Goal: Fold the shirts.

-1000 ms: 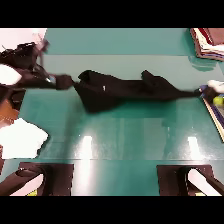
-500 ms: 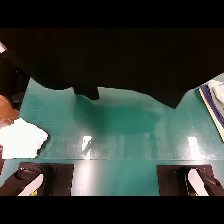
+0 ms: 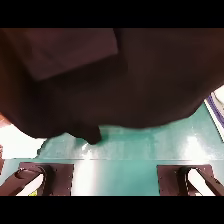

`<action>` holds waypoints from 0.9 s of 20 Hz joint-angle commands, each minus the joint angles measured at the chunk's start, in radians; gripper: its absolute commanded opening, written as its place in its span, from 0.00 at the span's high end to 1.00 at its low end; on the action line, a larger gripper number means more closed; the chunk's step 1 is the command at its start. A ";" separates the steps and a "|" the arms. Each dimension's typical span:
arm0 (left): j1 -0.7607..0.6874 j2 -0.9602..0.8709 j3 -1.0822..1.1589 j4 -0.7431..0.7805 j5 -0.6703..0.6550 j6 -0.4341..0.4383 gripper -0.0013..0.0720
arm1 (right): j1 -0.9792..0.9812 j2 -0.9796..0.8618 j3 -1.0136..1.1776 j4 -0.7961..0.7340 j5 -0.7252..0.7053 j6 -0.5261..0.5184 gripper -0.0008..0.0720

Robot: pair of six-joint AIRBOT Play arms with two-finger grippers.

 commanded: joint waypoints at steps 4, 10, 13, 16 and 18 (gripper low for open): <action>0.001 -0.308 -0.173 0.017 -0.159 0.001 0.94 | 0.122 -0.319 -0.065 -0.021 0.141 0.034 0.96; 0.001 -0.663 -0.207 0.018 -0.047 0.010 0.94 | 0.228 -0.629 -0.239 -0.095 0.028 0.060 0.96; 0.001 -0.752 -0.206 0.019 0.139 0.010 0.94 | 0.250 -0.755 -0.167 -0.093 -0.045 0.060 0.96; 0.002 -0.760 -0.206 0.026 0.209 0.010 0.94 | 0.264 -0.825 -0.058 -0.093 -0.050 0.060 0.96; 0.002 -0.760 -0.204 0.077 0.100 0.033 0.94 | 0.267 -0.830 -0.026 -0.095 -0.009 0.054 0.96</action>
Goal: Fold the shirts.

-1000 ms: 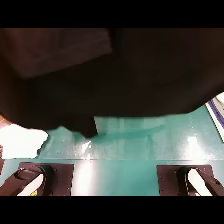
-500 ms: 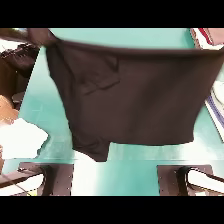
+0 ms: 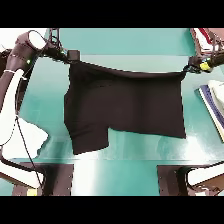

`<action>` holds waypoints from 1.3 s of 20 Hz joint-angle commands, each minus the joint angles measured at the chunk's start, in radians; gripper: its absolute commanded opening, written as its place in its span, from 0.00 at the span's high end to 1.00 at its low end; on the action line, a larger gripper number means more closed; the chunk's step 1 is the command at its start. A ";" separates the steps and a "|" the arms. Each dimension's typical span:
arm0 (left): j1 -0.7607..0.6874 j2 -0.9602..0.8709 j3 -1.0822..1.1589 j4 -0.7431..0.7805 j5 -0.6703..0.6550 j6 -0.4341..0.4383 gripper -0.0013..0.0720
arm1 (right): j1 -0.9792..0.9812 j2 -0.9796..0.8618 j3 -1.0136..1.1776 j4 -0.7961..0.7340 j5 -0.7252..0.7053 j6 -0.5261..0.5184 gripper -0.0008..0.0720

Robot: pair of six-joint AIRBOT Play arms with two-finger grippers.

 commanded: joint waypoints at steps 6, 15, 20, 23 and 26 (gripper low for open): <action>0.001 -0.022 -0.108 0.171 -0.319 0.023 0.94 | 0.018 0.028 -0.135 -0.005 0.084 -0.011 0.96; 0.001 -0.013 -0.249 0.145 -0.288 -0.065 0.24 | 0.018 0.188 -0.471 0.005 -0.022 -0.012 0.42; 0.001 0.197 -0.447 0.215 -0.352 -0.099 0.24 | -0.035 0.362 -0.550 -0.003 -0.019 -0.026 0.42; 0.001 0.419 -0.717 0.192 -0.329 -0.140 0.24 | -0.077 0.475 -0.615 -0.002 -0.043 -0.026 0.42; 0.001 0.638 -0.973 0.141 -0.329 -0.189 0.24 | -0.097 0.554 -0.665 0.003 -0.095 -0.026 0.42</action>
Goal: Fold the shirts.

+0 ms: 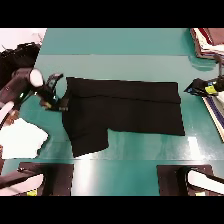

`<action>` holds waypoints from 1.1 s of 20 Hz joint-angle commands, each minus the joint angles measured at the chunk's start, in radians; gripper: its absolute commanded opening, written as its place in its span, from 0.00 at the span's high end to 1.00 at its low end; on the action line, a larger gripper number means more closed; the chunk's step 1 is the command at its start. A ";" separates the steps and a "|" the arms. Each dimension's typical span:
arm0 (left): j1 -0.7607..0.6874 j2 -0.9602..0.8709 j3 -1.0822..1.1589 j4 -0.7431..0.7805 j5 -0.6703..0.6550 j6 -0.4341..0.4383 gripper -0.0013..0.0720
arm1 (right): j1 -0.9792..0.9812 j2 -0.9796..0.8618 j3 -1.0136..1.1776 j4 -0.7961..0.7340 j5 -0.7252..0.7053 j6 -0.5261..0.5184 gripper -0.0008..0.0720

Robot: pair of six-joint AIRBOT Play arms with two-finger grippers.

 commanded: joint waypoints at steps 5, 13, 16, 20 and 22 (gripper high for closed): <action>0.000 0.380 -0.460 -0.219 0.041 -0.087 0.24 | -0.021 0.101 -0.065 0.038 -0.058 -0.001 0.42; 0.000 0.379 -0.555 -0.357 0.300 -0.076 0.24 | -0.021 0.101 -0.065 0.060 -0.044 -0.002 0.42; 0.000 0.379 -0.562 -0.373 0.293 -0.075 0.58 | -0.022 0.101 -0.065 0.058 -0.020 -0.002 0.42; 0.000 0.379 -0.557 -0.404 0.269 -0.043 0.94 | -0.047 0.105 -0.078 -0.007 0.087 -0.057 0.43; 0.000 0.379 -0.541 -0.405 0.248 -0.011 0.94 | -0.098 0.143 -0.172 -0.072 0.107 -0.057 0.43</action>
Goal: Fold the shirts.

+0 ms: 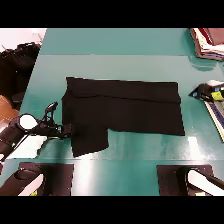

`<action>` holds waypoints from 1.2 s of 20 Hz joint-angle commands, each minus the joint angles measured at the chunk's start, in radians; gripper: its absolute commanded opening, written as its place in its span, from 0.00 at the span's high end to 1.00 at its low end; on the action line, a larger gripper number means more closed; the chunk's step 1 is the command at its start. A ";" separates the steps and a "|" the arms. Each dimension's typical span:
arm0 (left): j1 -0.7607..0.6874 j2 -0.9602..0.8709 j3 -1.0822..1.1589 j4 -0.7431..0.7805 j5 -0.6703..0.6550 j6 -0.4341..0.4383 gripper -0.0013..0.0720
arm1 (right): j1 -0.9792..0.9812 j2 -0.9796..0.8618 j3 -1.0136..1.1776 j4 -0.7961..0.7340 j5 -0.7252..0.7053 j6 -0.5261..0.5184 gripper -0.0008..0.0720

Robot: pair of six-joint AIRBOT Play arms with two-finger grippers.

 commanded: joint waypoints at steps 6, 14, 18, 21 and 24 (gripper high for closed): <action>0.000 0.001 0.025 -0.017 -0.005 0.053 0.94 | -0.333 0.134 -0.441 -0.085 0.034 -0.013 0.42; 0.000 0.001 0.025 -0.017 0.012 0.053 0.94 | -0.308 0.133 -0.621 0.106 -0.106 -0.034 0.42; 0.000 0.001 0.025 -0.011 0.013 0.053 0.94 | -0.204 0.133 -0.589 0.105 -0.149 -0.024 0.56; 0.000 0.001 0.025 -0.011 0.011 0.053 0.94 | -0.164 0.134 -0.586 0.104 -0.149 -0.024 0.74; 0.000 0.001 0.040 0.000 -0.007 0.053 0.95 | -0.150 0.134 -0.582 0.103 -0.124 -0.031 0.96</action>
